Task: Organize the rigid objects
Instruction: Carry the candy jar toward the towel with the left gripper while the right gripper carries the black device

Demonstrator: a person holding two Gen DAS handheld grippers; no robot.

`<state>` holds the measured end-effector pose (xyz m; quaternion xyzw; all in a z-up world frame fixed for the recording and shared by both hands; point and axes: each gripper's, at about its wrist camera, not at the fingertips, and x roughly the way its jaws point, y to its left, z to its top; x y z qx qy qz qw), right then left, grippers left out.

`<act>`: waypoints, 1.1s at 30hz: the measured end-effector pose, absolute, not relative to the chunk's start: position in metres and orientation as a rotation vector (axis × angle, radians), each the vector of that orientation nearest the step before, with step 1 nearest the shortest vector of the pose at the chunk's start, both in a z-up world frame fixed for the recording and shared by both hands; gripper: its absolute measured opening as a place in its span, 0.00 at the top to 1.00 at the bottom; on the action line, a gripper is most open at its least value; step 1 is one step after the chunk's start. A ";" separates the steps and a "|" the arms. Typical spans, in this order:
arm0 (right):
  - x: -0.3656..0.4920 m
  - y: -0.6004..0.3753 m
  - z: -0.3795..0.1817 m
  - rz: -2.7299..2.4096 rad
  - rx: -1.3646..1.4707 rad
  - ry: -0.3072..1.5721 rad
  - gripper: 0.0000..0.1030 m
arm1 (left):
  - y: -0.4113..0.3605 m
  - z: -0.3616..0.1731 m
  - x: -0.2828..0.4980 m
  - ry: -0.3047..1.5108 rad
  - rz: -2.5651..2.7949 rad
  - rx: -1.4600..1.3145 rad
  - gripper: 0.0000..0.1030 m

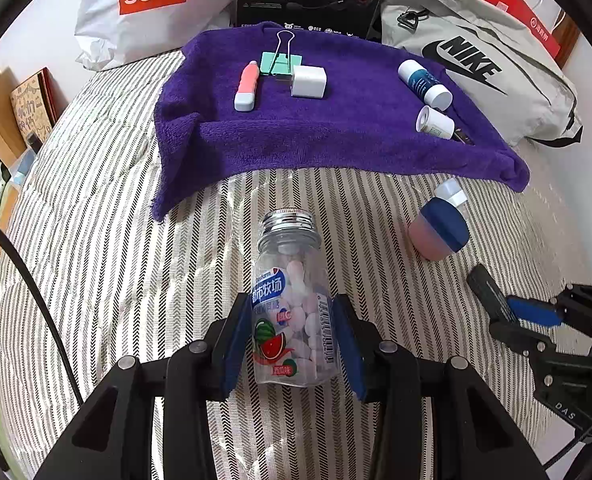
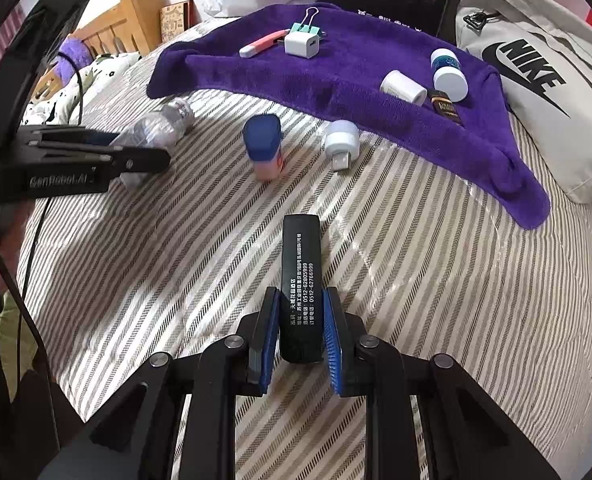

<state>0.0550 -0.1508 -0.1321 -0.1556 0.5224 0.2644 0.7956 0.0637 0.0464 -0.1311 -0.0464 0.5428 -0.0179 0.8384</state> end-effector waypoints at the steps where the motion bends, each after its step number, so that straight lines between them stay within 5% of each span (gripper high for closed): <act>1: 0.057 -0.149 -0.133 0.568 -0.335 1.122 0.78 | 0.046 -0.131 0.065 1.150 -0.038 -0.094 0.61; 33: 0.076 -0.178 -0.108 0.565 -0.230 1.115 0.79 | 0.070 -0.096 0.070 1.076 -0.082 -0.113 0.62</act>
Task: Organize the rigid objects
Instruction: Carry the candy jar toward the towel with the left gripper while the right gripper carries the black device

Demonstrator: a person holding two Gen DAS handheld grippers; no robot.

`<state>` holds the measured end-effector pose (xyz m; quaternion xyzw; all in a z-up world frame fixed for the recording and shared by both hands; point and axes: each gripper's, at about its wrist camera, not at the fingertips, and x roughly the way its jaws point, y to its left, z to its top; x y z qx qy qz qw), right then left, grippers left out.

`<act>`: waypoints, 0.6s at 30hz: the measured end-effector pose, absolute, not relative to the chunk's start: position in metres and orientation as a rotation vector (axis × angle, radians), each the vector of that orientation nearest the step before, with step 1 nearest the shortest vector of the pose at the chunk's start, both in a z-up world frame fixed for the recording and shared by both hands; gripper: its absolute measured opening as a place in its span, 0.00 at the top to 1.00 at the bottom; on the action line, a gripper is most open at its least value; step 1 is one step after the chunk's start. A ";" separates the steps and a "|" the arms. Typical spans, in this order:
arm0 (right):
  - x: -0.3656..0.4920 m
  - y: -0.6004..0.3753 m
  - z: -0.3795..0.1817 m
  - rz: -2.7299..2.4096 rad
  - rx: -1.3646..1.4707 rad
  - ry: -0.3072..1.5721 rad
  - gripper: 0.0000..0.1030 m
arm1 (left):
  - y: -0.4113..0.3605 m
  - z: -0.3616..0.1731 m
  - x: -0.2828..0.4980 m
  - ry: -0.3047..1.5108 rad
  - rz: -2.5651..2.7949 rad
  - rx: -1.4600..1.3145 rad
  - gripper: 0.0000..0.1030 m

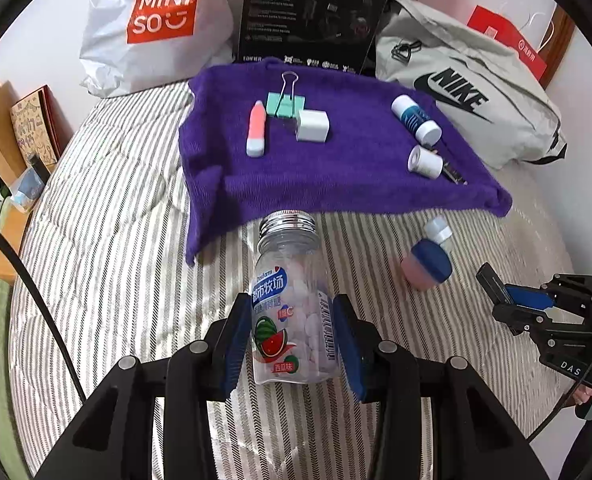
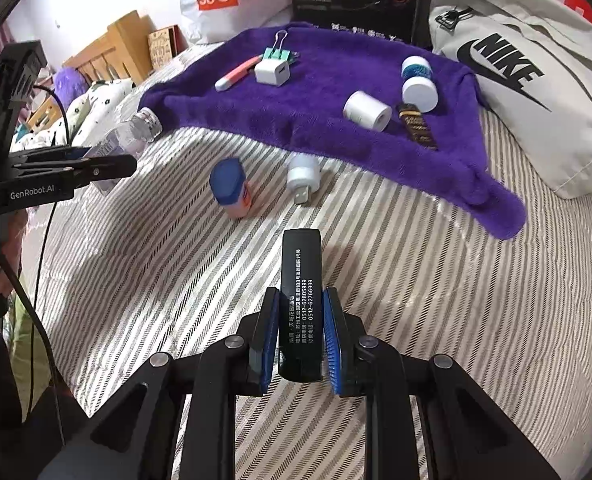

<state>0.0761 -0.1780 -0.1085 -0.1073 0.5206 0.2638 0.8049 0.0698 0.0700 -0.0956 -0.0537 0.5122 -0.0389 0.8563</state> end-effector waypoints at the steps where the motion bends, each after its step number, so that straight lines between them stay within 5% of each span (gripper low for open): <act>1: 0.076 -0.180 -0.106 0.566 -0.225 1.115 0.79 | 0.071 -0.093 0.070 1.074 -0.082 -0.114 0.62; 18: 0.125 -0.176 -0.078 0.577 -0.194 1.078 0.79 | 0.075 -0.076 0.107 1.045 -0.076 -0.119 0.62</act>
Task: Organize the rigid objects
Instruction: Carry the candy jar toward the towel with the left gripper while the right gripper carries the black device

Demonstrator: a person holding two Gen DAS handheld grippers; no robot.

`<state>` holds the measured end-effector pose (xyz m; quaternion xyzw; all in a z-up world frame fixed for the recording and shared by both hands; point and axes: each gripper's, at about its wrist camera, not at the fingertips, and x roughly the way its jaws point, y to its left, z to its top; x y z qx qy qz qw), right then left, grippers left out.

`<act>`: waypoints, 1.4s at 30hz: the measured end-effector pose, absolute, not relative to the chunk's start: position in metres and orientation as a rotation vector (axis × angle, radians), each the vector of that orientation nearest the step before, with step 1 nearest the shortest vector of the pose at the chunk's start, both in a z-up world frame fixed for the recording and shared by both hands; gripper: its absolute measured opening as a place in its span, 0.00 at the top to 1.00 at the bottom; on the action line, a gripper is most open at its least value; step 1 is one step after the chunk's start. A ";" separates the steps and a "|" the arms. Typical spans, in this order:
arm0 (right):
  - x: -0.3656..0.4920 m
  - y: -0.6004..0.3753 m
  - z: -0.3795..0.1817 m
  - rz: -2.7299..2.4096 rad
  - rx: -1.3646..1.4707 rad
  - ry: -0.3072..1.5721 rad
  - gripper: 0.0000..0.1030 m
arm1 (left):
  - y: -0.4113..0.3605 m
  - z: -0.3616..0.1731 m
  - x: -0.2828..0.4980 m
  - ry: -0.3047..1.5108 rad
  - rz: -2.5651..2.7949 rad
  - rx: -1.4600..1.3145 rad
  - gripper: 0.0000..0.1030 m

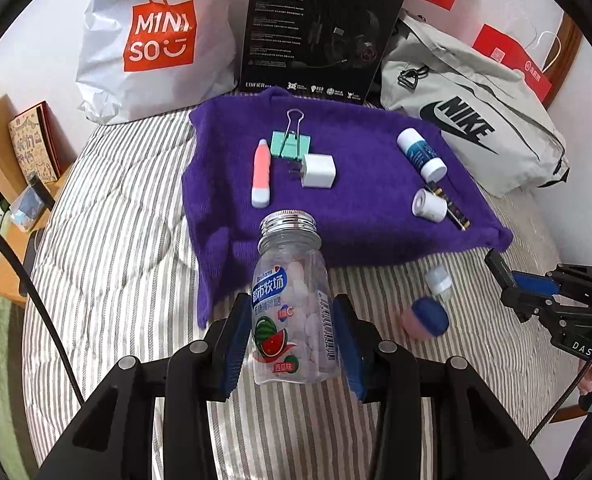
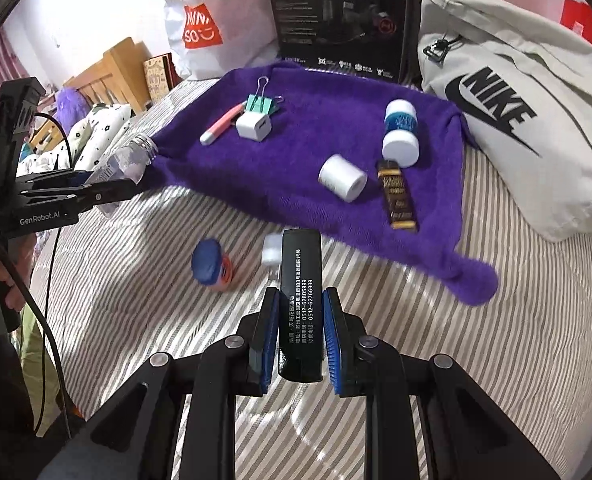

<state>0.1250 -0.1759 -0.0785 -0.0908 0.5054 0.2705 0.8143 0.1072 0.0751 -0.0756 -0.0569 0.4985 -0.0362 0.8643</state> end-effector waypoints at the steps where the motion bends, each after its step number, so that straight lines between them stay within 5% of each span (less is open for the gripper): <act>1: 0.128 -0.175 -0.077 0.578 -0.193 1.074 0.79 | 0.075 -0.075 0.109 1.043 -0.076 -0.120 0.62; 22: 0.236 -0.142 -0.072 0.588 -0.176 1.055 0.79 | 0.069 -0.088 0.188 1.090 -0.084 -0.089 0.62; 42: 0.296 -0.102 -0.123 0.561 -0.272 1.127 0.79 | 0.057 -0.121 0.226 1.186 -0.036 -0.088 0.62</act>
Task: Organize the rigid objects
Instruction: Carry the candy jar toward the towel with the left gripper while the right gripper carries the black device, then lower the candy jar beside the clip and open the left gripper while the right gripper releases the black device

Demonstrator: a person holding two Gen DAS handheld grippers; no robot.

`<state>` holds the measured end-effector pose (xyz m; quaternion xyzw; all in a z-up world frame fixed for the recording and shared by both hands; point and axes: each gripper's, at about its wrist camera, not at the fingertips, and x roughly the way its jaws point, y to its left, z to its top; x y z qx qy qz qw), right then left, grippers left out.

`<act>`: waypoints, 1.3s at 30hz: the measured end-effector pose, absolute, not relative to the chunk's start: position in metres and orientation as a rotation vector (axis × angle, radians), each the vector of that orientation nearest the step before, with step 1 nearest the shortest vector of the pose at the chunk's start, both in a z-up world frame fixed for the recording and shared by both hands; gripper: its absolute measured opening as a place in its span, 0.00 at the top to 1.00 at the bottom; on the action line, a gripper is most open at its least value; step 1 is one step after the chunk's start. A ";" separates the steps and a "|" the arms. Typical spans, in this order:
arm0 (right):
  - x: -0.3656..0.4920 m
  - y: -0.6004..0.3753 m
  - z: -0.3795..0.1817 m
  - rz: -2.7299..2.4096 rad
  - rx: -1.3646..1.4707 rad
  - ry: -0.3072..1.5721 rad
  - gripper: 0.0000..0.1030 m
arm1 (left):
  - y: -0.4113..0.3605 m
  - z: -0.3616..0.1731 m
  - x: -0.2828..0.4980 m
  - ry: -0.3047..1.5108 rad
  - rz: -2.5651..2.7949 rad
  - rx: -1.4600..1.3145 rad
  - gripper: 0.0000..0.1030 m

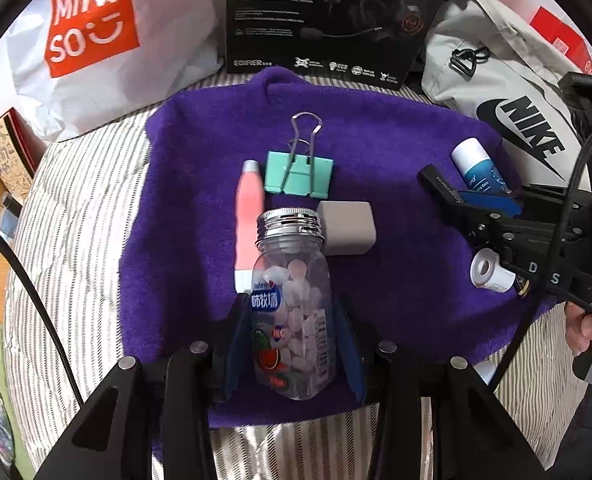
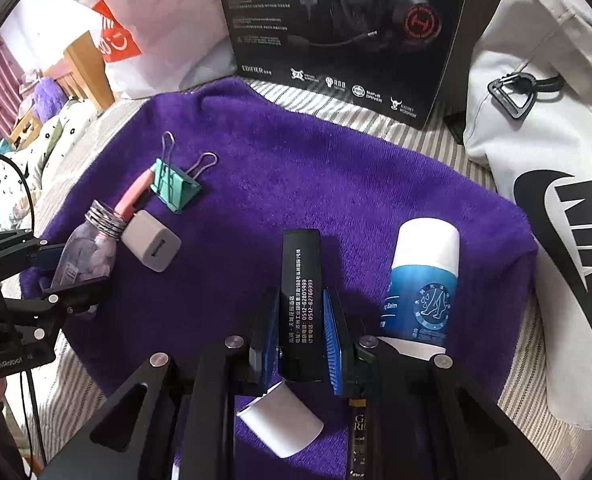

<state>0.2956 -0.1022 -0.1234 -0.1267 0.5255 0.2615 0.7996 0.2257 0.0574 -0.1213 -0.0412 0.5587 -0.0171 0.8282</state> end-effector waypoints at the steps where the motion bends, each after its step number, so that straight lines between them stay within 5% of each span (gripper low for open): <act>1: 0.296 -0.102 -0.125 0.561 -0.277 1.128 0.79 | 0.056 -0.123 0.227 1.189 -0.038 -0.088 0.62; 39: 0.298 -0.095 -0.123 0.578 -0.331 1.102 0.79 | 0.035 -0.127 0.232 1.216 -0.078 0.005 0.63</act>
